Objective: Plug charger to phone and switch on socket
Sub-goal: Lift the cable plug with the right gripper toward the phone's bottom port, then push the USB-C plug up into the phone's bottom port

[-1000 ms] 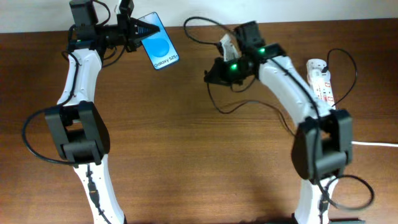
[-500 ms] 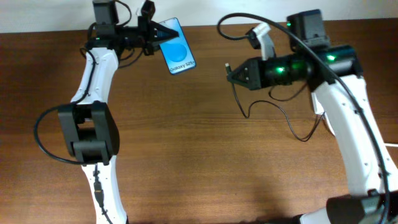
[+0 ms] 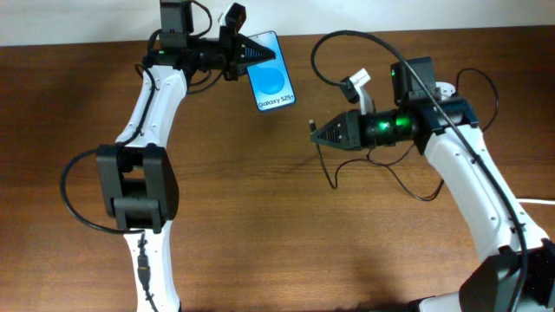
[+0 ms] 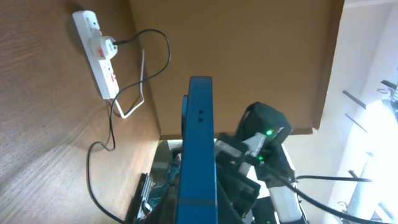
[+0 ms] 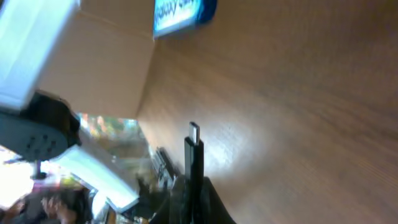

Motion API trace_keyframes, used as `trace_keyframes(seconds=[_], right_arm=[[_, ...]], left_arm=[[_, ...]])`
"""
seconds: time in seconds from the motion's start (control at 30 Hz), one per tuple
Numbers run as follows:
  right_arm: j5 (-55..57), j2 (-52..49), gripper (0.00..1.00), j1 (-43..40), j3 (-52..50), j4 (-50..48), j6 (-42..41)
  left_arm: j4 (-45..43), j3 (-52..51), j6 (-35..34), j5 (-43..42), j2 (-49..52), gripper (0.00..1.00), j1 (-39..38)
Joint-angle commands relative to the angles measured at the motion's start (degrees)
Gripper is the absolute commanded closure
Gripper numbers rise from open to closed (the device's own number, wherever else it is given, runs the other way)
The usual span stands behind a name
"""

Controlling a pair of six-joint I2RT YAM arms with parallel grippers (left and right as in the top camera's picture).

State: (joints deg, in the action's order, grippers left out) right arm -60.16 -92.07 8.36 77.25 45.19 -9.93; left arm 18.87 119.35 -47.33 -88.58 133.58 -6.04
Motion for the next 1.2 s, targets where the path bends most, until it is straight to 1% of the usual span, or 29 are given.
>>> trace_keyframes(seconds=[0.0,0.03,0.17,0.3,0.43,0.5,0.6,0.87,1.0,1.17], right_arm=[[0.85,1.73,0.96,4.31,-2.43,-6.51,-7.93],[0.87,1.73,0.96,5.68,-2.43,-9.44,-9.64],[4.35,1.70,0.96,8.07,-2.43,-14.16,-14.23],[4.52,1.70,0.96,8.20,-2.43,-15.41,-14.62],[5.79,1.70,0.96,8.11,-2.43,-18.32,-18.84],[5.81,1.60,0.96,8.07,-2.43,-19.04,-19.12],[5.49,0.07,0.96,8.09,-2.43,-18.34,-19.52],[4.92,-0.13,0.96,8.02,-2.43,-16.83,-19.26],[4.87,-0.15,0.96,6.01,-2.43,-15.45,-19.06],[4.92,-0.15,0.96,5.86,-2.43,-15.45,-19.04]], left_arm=[[0.09,0.59,1.18,-1.64,-3.58,1.00,0.13],[0.17,0.59,1.16,-1.64,-3.58,1.00,0.13],[0.33,0.59,1.16,-1.64,-3.58,1.00,0.02],[0.37,0.59,1.14,-1.64,-3.58,1.00,-0.90],[0.37,0.59,1.11,-1.64,-3.58,1.00,-2.01],[0.37,0.59,1.11,-1.64,-3.58,1.00,-2.12],[0.37,0.59,1.11,-1.64,-3.58,1.00,-2.12],[0.33,0.59,1.11,-1.62,-3.58,1.00,-2.05],[0.33,0.59,1.11,-1.64,-3.58,1.00,-2.05],[0.33,0.59,1.11,-1.62,-3.58,1.00,-2.05]])
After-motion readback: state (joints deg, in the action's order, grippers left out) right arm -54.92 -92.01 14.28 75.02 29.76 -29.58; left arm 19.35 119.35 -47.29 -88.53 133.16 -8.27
